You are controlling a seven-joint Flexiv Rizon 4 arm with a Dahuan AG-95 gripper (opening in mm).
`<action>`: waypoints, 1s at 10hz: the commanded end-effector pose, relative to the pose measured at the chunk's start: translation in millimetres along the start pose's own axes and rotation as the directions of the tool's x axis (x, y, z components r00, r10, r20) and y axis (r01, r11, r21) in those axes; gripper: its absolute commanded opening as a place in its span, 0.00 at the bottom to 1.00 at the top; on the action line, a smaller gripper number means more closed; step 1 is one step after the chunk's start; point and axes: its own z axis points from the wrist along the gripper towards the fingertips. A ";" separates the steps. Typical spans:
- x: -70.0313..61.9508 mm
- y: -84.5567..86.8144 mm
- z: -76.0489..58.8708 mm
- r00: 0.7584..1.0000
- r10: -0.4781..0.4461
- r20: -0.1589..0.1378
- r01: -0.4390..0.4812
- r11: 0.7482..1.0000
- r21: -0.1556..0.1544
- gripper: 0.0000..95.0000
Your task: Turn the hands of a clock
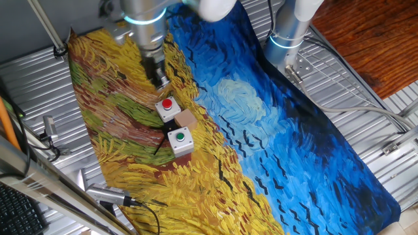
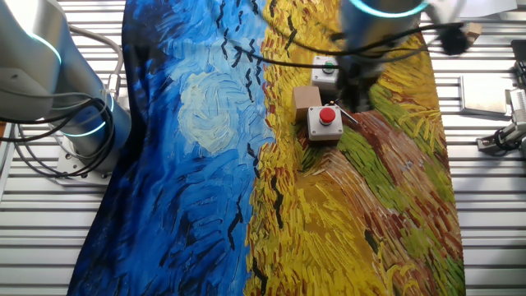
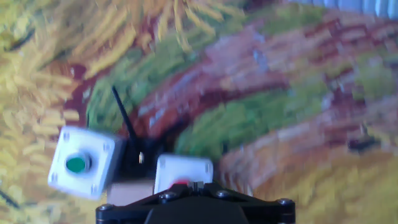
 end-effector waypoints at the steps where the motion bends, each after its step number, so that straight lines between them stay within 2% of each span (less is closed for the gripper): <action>1: -26.3 3.7 -1.2 1.000 -0.021 0.005 0.021 1.000 0.004 0.00; 3: -35.4 6.1 5.1 0.999 -0.046 0.010 0.045 0.999 0.007 0.00; 6: -36.3 5.2 16.1 0.998 -0.064 0.016 0.064 0.998 0.007 0.00; 8: -33.6 4.5 16.9 0.998 -0.067 0.018 0.067 0.998 0.006 0.00; 9: -33.6 4.5 16.9 0.996 -0.088 0.033 0.088 0.996 0.001 0.00; 10: -33.6 4.5 16.9 0.992 -0.112 0.053 0.113 0.993 -0.017 0.00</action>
